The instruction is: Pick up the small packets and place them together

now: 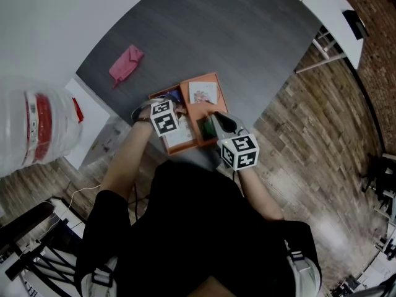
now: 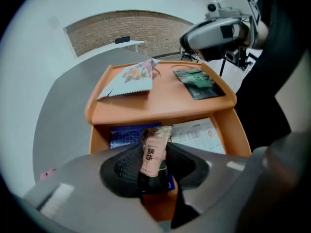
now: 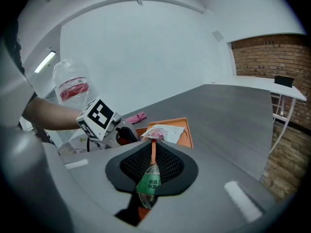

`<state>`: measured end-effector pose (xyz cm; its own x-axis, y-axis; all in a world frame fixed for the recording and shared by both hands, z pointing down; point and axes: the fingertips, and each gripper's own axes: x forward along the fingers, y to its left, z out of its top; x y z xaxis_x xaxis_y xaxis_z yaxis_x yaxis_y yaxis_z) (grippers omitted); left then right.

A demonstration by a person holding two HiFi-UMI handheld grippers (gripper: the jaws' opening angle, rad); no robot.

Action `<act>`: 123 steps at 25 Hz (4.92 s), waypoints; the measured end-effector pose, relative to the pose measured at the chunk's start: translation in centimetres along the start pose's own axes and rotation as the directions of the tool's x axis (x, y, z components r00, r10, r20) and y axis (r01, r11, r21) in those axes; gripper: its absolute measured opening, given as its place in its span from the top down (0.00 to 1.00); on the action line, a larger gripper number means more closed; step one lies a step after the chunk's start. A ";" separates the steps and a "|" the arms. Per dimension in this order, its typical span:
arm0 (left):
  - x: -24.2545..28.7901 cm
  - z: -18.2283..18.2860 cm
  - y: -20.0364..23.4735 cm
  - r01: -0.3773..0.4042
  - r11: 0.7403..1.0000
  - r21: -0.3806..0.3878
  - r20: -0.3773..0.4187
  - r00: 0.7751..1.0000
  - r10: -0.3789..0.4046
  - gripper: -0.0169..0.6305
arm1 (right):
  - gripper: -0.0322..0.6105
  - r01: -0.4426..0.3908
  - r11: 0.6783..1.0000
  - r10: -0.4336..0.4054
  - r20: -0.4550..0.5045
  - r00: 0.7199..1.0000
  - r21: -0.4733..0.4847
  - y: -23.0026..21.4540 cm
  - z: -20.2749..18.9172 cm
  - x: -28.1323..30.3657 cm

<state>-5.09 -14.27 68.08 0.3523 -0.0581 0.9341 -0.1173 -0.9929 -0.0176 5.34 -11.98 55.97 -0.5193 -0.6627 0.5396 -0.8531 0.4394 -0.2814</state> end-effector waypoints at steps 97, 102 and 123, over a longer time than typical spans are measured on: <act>-20.9 7.9 -2.6 -0.154 0.646 -0.747 0.538 0.431 0.724 0.97 | 0.93 -0.155 0.975 0.198 0.308 0.930 -0.159 0.4 4.9 -9.5; -23.2 5.1 -6.7 -0.185 0.520 -0.834 0.446 0.327 0.833 0.97 | 0.93 -0.232 0.962 0.267 0.324 0.908 -0.144 0.6 3.8 -10.2; -29.6 -3.7 -15.5 -0.182 0.458 -0.870 0.440 0.132 0.888 0.97 | 0.95 -0.106 0.980 0.172 0.451 0.876 -0.169 7.4 2.6 -15.4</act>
<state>-17.12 3.23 42.00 0.3505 -0.9353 -0.0494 -0.9258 -0.3539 0.1325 6.88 -0.12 43.55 -0.6246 -0.7782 0.0662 -0.7725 0.6032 -0.1984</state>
